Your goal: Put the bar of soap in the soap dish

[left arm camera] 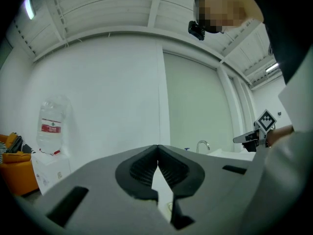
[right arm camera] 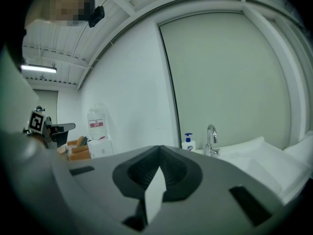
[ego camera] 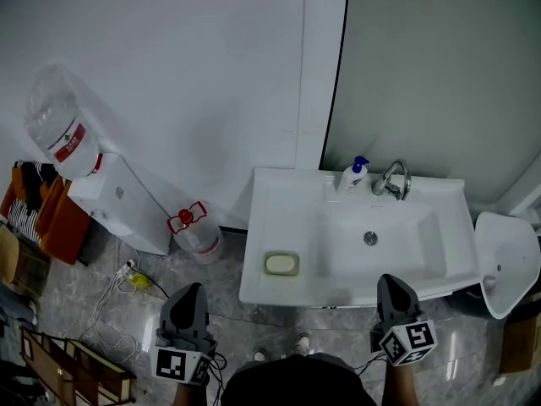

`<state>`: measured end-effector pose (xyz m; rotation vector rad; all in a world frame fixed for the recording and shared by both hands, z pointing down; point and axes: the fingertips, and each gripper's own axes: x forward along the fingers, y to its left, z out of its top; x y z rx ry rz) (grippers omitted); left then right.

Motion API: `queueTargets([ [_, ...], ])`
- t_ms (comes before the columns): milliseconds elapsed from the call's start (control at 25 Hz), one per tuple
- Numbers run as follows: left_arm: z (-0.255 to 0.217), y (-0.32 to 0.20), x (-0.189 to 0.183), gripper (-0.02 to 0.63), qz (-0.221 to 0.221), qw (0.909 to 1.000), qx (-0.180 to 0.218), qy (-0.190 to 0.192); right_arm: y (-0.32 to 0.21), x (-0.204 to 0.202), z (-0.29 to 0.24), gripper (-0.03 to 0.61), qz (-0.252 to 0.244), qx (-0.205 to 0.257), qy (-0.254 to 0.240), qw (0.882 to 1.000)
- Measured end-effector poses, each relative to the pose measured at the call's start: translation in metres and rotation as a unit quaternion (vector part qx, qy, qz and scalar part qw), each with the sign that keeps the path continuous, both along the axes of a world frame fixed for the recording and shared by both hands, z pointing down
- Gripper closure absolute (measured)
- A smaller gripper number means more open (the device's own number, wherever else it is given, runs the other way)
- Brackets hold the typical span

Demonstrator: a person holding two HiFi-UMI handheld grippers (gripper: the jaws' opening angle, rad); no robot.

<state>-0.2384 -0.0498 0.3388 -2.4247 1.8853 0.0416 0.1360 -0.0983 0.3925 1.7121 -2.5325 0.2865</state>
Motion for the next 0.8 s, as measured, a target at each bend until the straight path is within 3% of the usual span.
queueTargets([
  [480,0.001,0.018,0.009,0.594,0.016,0.9998,0.006,-0.005,0.011,-0.014,-0.006,0.568,-0.014,0.01,-0.004,1.0],
  [640,-0.004,0.02,0.012,0.594,0.017,0.9998,0.01,0.009,0.013,-0.025,-0.012,0.568,-0.029,0.013,0.0,0.999],
  [800,-0.005,0.019,0.016,0.594,0.022,0.9997,-0.003,0.008,0.016,-0.031,-0.016,0.568,-0.039,0.017,0.008,0.999],
])
